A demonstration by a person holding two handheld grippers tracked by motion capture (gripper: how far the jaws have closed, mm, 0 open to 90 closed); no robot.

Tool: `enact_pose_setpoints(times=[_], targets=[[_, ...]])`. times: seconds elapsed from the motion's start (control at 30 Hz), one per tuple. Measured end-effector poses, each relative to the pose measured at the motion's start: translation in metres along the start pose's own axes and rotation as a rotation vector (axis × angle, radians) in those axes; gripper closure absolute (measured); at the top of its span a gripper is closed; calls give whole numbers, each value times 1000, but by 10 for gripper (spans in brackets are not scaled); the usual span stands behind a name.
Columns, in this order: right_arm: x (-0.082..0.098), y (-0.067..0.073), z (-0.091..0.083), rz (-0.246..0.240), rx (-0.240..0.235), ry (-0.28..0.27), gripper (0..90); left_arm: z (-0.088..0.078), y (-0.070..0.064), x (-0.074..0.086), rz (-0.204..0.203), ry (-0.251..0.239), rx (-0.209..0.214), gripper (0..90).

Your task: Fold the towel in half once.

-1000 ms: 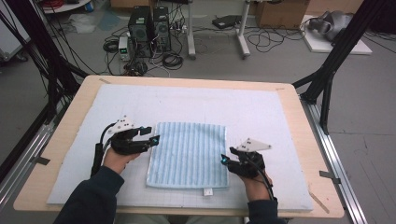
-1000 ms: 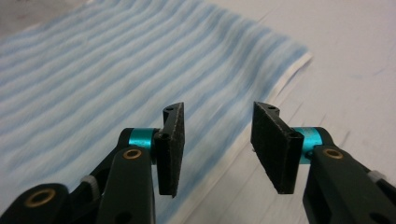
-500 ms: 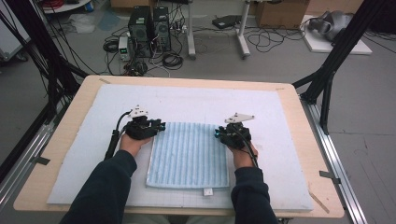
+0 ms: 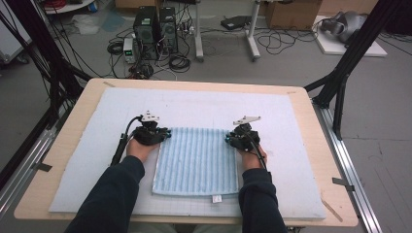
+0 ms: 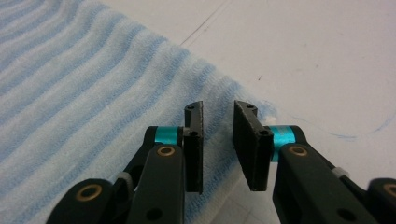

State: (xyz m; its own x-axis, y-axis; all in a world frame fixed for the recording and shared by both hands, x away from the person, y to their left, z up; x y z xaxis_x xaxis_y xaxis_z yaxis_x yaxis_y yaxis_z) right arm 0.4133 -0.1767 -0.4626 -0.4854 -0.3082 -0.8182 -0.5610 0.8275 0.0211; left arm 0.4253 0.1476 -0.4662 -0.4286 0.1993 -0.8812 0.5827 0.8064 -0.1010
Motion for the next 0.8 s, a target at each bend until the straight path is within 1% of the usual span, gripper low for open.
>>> enact_pose_setpoints(times=[0.03, 0.07, 0.1, 0.17, 0.2, 0.23, 0.27, 0.3, 0.33, 0.37, 0.4, 0.43, 0.47, 0.5, 0.53, 0.57, 0.6, 0.67, 0.7, 0.73, 0.77, 0.8], targets=[[-1, -1, 0, -8, 5, 4, 709, -1, 1, -1, -3, -14, -11, 694], [-1, -2, -1, -10, 9, 2, 695, -2, 3, -3, 2, -35, -25, 630], [-2, -3, -3, 0, 11, -2, 682, -3, 6, -4, -2, -60, -26, 589], [-6, -8, -7, 12, 11, -30, 647, -4, 10, -7, -11, -98, -24, 574], [-8, -10, -9, 23, 12, -45, 623, -4, 11, -8, -10, -106, -24, 558], [-10, -12, -10, 25, 16, -52, 597, -3, 12, -9, -19, -111, -21, 549], [-12, -14, -10, 32, 19, -48, 566, 0, 13, -10, -18, -95, -21, 542], [-13, -16, -7, 23, 22, -34, 545, 3, 14, -10, -19, -89, -23, 525], [-13, -18, -5, 18, 26, -14, 542, 6, 15, -10, -34, -74, -19, 522], [-14, -19, -1, 20, 19, -8, 542, 10, 15, -10, -43, -52, -22, 510], [-14, -21, 2, 27, 10, 4, 543, 13, 15, -9, -51, -34, -13, 503], [-13, -22, 5, 29, 4, 22, 556, 16, 14, -7, -51, -18, -10, 509], [-10, -22, 9, 34, -5, 42, 591, 18, 13, -7, -43, -7, -16, 526], [-9, -22, 11, 42, -15, 43, 615, 18, 13, -7, -36, -6, -20, 551], [-9, -23, 11, 45, -21, 41, 689, 17, 12, -7, -39, -5, -1, 612], [-9, -22, 11, 51, -43, 35, 768, 17, 11, -6, -24, -3, 22, 737], [-9, -20, 11, 41, -57, 39, 832, 17, 8, -7, -9, -4, 20, 838], [-11, -18, 13, 1, -48, 41, 857, 18, 8, -7, -19, -6, 5, 866], [-12, -18, 13, -7, -38, 39, 860, 18, 10, -8, -38, -19, -6, 869], [-14, -19, 13, -10, -23, 27, 861, 18, 11, -10, -62, -37, -14, 870], [-16, -21, 12, -1, -10, 8, 862, 17, 11, -12, -70, -60, -20, 870], [-17, -23, 12, 7, -2, -9, 862, 17, 11, -13, -64, -74, -26, 871]])
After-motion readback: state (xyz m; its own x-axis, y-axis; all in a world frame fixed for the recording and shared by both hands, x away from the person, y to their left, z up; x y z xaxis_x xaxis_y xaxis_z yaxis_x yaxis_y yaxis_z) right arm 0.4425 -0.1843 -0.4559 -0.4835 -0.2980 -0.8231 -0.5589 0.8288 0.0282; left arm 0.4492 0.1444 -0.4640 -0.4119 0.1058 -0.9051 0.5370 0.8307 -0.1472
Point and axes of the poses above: each handheld gripper's, and its own axes: z roughly forward along the jaws, x roughly out of its underside, y roughly to its left, the point moved 3 cm from there along z, roughly forward along the jaws, and after that the axes turned 9 degrees about -y, right-handed, at the moved point
